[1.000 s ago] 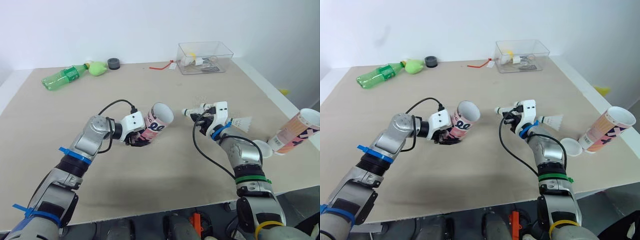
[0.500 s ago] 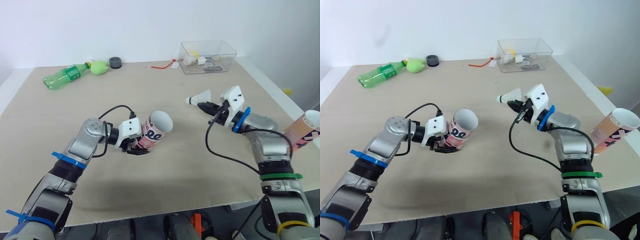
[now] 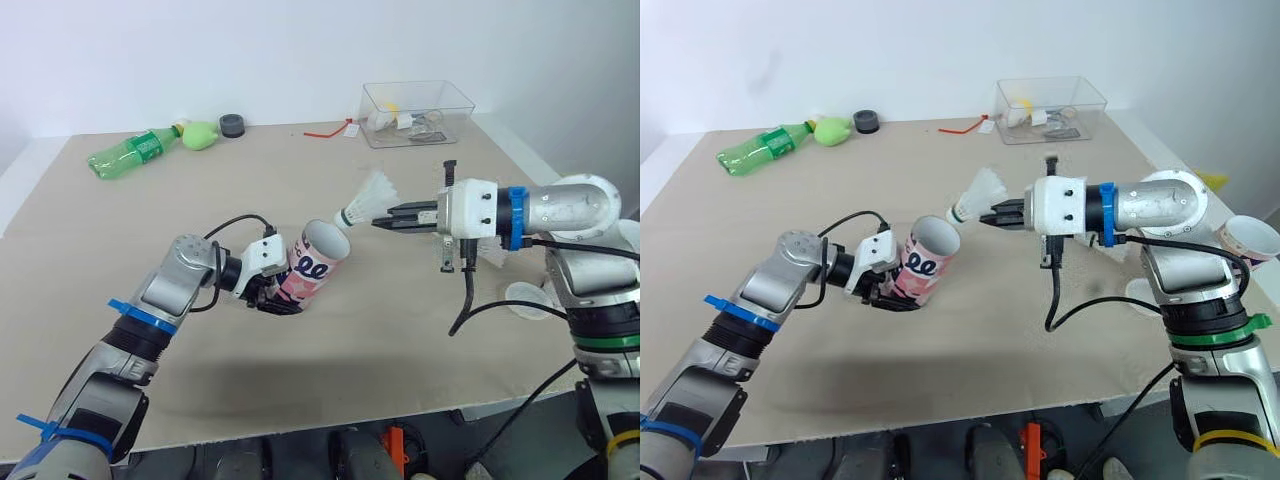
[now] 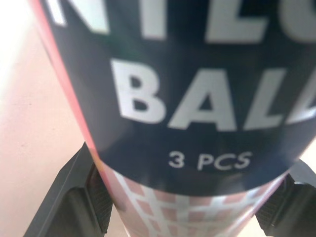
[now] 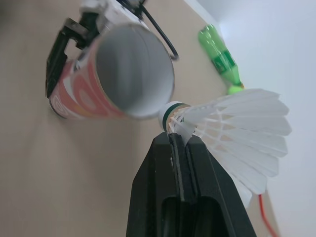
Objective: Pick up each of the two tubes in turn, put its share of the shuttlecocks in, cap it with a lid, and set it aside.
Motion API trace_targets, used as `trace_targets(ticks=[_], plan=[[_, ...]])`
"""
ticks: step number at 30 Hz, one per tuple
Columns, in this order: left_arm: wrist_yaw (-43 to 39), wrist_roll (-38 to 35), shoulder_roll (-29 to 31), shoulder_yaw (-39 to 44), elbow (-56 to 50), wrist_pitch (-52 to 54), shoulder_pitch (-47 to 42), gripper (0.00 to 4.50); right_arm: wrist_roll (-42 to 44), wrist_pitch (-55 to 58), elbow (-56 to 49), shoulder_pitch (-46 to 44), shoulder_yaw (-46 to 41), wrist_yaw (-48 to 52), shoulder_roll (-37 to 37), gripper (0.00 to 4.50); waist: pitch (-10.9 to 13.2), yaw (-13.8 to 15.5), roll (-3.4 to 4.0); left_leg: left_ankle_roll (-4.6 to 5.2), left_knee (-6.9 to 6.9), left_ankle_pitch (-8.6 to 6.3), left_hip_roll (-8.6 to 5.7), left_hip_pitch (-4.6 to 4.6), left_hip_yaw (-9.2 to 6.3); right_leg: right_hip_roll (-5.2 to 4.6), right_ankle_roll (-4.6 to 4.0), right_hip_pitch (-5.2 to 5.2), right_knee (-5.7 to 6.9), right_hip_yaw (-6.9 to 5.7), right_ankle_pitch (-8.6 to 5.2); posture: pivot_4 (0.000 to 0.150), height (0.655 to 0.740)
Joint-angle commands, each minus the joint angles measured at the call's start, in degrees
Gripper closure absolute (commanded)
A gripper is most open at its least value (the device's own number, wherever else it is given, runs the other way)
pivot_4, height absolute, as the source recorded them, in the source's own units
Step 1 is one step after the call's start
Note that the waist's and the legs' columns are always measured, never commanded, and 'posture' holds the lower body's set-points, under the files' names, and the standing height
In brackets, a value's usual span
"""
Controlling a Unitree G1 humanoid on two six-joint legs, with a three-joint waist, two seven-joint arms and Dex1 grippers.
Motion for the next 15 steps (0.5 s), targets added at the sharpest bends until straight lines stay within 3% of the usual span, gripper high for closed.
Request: trace_targets(ticks=[1,15], plan=[[-0.7,-0.52,-0.73,-2.2,-2.09,2.0,0.24,1.39,0.05,-2.21,-2.43,-2.64,1.09,0.87,1.63,4.45,0.0,0.01,0.0,0.0,0.01,0.0,0.0,0.0,0.0,0.0,0.0,0.0,0.0,0.0,0.0,0.15,0.74],[0.04,-0.09,-0.7,-2.35,-1.53,2.27,-0.6,1.39,-0.99,-4.74,-1.58,-5.49,5.14,5.78,3.28,4.45,0.0,0.15,0.0,0.0,0.08,0.0,0.01,-0.02,-0.03,0.01,-0.04,0.0,0.04,-0.04,0.01,0.15,0.74]])
